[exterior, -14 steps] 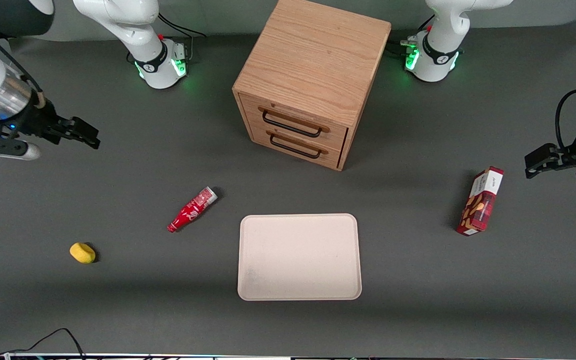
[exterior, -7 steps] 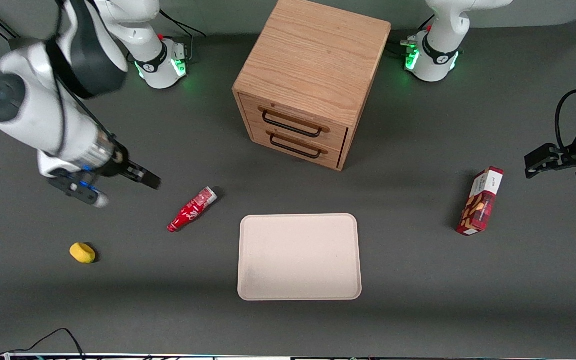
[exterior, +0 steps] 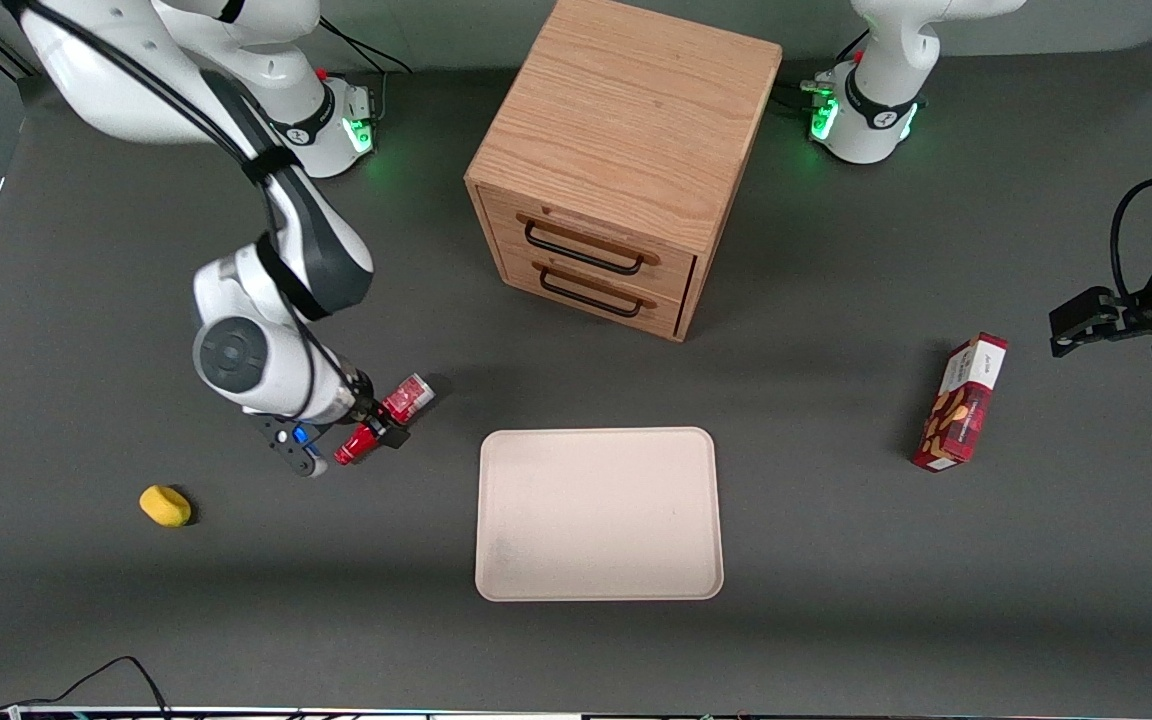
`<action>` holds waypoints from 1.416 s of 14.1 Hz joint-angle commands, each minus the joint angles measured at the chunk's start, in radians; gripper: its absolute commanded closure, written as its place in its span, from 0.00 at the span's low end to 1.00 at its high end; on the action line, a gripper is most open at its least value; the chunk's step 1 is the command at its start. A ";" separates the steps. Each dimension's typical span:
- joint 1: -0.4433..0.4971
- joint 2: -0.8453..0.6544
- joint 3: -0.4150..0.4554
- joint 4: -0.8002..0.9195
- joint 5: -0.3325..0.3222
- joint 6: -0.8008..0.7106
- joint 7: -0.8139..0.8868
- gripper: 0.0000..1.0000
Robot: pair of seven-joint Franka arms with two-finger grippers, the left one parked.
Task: Place coke bottle on tray
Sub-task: 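Move the right gripper down over the red Coca-Cola bottle, then close the right gripper around the bottle's body and lift it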
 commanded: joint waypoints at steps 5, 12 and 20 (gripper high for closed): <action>-0.002 0.109 -0.007 -0.050 -0.049 0.094 0.081 0.00; -0.004 0.129 -0.020 -0.082 -0.055 0.136 0.081 0.12; -0.002 0.111 -0.023 -0.070 -0.059 0.128 0.075 0.88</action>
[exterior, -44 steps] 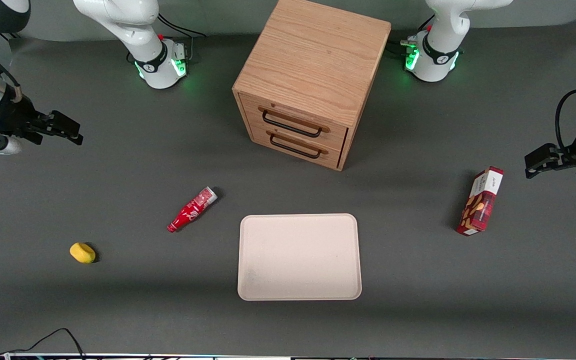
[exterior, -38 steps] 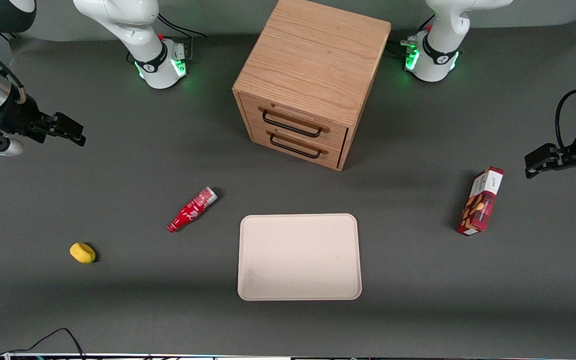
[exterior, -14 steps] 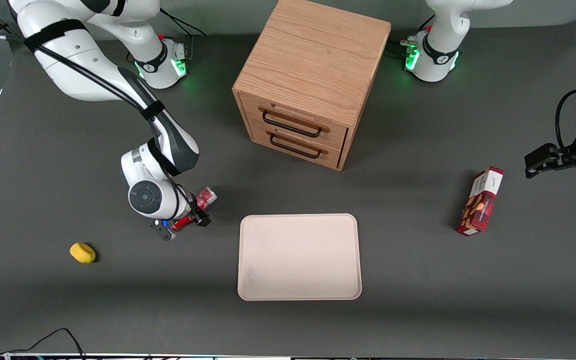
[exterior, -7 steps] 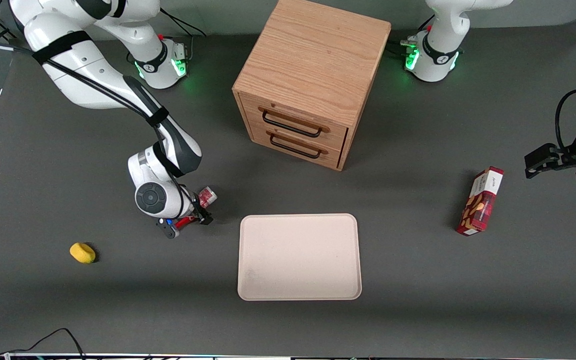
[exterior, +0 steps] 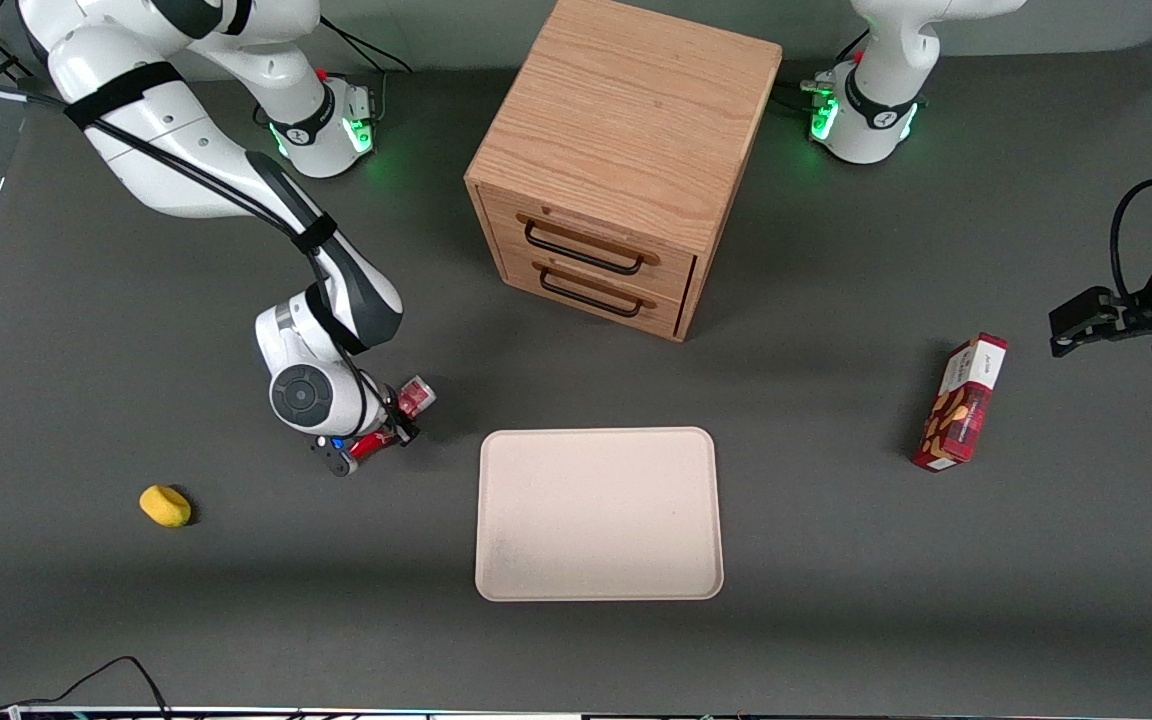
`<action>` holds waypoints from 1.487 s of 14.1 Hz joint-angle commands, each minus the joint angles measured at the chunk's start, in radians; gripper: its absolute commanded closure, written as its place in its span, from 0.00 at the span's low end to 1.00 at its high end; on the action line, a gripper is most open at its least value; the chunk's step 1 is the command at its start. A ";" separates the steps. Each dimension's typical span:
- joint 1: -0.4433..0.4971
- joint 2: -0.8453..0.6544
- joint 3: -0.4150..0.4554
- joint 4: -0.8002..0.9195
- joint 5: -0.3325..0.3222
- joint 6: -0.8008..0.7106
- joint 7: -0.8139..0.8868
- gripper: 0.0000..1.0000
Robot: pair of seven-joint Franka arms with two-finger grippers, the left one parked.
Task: Place coke bottle on tray
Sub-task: 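Close the right gripper around the bottle's body and lift it, then carry the bottle over the white tray and lower it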
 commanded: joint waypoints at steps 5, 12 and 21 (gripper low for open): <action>0.011 -0.022 0.013 0.246 -0.069 -0.140 -0.099 0.85; 0.093 0.111 0.093 0.668 -0.066 -0.222 -0.428 0.84; 0.195 0.375 0.104 0.807 0.020 -0.148 -0.781 1.00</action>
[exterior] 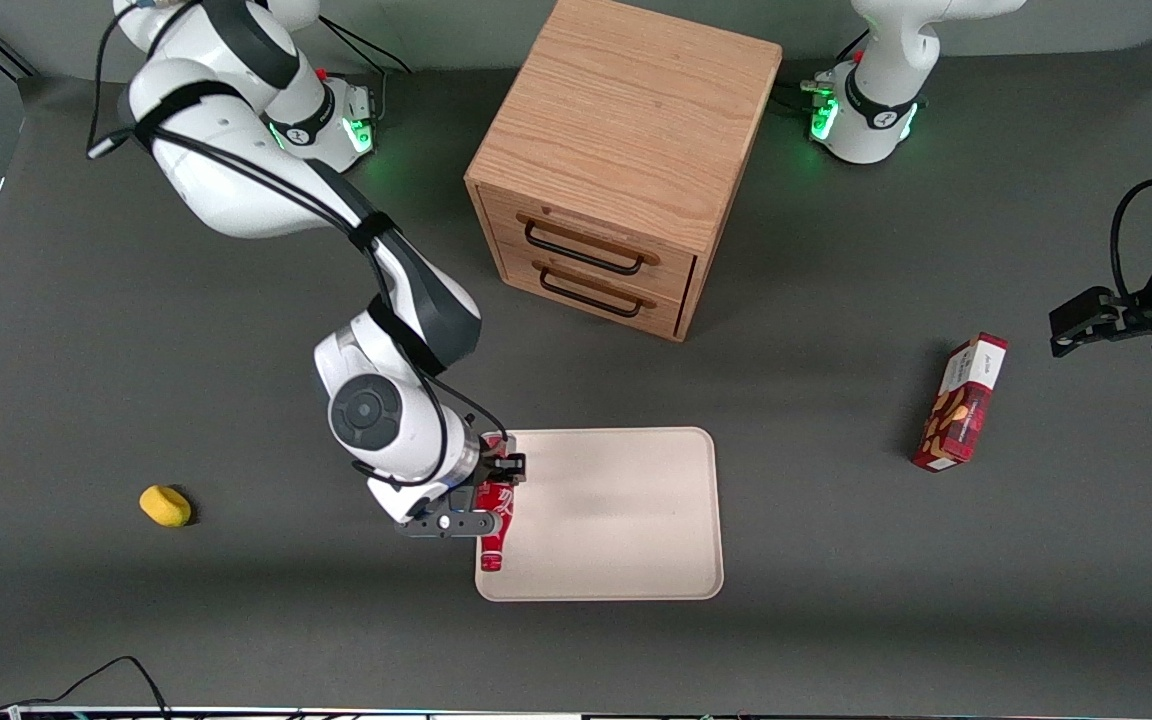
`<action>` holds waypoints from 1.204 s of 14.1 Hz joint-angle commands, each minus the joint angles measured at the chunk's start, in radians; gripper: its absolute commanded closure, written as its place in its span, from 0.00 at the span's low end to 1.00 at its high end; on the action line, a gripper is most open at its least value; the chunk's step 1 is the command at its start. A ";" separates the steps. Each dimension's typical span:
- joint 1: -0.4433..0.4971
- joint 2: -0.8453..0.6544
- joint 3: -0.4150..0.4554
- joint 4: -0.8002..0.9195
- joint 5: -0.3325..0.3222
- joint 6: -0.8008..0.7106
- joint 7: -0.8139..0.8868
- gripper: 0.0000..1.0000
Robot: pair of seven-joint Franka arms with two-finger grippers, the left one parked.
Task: Place coke bottle on tray
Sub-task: 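Carry the bottle over the white tray and lower it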
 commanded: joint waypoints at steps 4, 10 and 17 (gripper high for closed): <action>0.013 0.117 -0.023 0.062 0.077 0.026 -0.039 1.00; 0.024 0.134 -0.046 0.055 0.070 0.055 -0.041 0.69; 0.047 0.144 -0.083 0.053 0.061 0.084 -0.041 0.00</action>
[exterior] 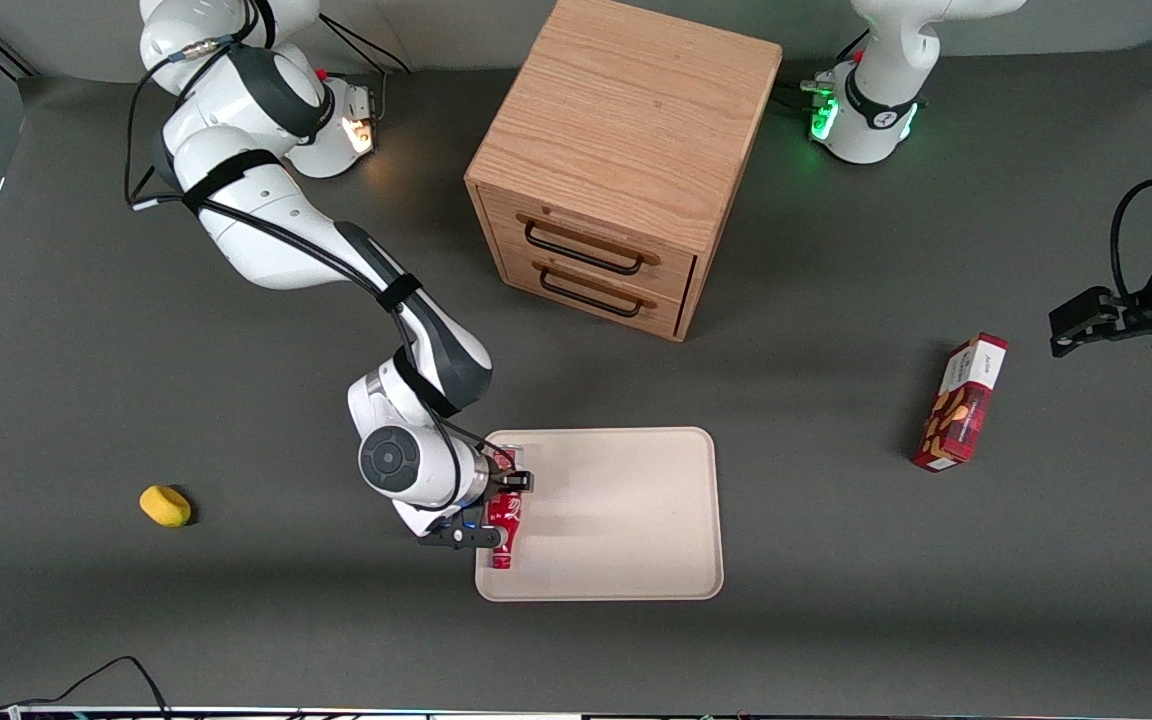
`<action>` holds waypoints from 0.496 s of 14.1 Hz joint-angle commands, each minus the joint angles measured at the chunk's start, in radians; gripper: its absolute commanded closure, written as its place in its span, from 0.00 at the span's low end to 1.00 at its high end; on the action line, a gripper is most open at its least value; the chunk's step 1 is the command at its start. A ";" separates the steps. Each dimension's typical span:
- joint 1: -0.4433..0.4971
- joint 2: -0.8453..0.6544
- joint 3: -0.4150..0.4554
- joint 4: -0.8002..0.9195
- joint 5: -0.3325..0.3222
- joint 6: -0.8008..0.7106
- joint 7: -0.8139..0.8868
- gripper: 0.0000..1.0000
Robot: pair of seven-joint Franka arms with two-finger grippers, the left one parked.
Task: Place coke bottle on tray
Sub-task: 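Carry the bottle over the white tray and lower it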
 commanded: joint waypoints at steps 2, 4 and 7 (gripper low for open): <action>0.035 0.010 -0.039 0.033 0.009 0.005 -0.020 0.00; 0.035 0.010 -0.041 0.033 0.007 0.005 -0.020 0.00; 0.035 0.007 -0.041 0.033 0.007 0.005 -0.019 0.00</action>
